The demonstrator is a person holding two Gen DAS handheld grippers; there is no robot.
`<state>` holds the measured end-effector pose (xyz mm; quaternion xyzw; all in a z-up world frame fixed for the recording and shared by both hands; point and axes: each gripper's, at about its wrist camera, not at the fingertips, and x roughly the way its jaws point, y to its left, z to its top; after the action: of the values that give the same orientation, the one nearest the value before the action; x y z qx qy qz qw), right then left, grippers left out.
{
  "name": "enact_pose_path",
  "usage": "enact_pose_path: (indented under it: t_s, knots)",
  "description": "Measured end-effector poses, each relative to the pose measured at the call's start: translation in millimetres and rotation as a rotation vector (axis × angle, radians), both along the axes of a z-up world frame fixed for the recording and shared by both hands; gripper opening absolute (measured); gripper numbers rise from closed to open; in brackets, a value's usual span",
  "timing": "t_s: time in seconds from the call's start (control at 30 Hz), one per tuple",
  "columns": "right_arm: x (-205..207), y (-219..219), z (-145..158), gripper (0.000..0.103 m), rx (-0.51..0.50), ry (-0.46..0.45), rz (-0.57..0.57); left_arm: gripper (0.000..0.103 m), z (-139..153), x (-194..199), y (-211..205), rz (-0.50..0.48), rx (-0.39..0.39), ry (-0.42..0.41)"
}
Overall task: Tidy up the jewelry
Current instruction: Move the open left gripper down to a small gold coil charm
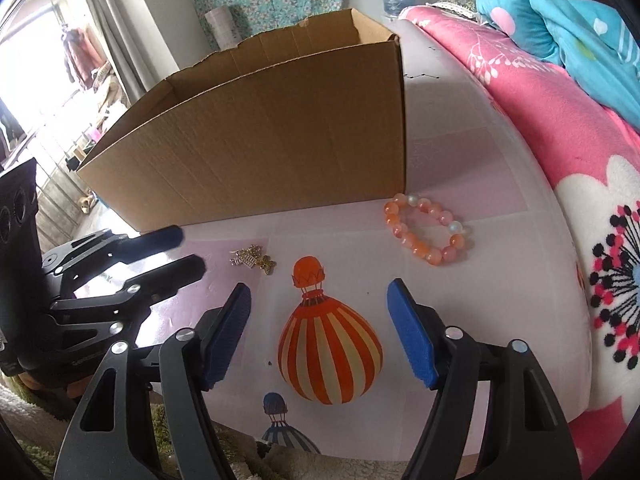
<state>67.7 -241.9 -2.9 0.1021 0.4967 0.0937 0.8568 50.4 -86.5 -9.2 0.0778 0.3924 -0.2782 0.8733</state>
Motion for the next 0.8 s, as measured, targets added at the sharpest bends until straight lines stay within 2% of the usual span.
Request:
enact_pose_path:
  t_s: [0.07, 0.17, 0.47, 0.8]
  knots:
    - [0.9, 3.1, -2.0, 0.060, -0.010, 0.002, 0.009, 0.023, -1.9, 1.1, -4.9, -0.020, -0.003, 0.011]
    - [1.9, 6.7, -4.4, 0.056, -0.015, 0.005, 0.023, 0.016, -4.8, 3.8, -12.0, -0.041, 0.000, 0.024]
    - [6.3, 7.0, -10.0, 0.056, 0.003, 0.014, 0.030, 0.016, -12.4, 11.7, -26.7, -0.073, 0.056, 0.045]
    - [4.3, 5.1, -11.4, 0.056, 0.012, 0.014, 0.025, 0.016, -17.5, 20.9, -31.1, -0.079, 0.082, 0.070]
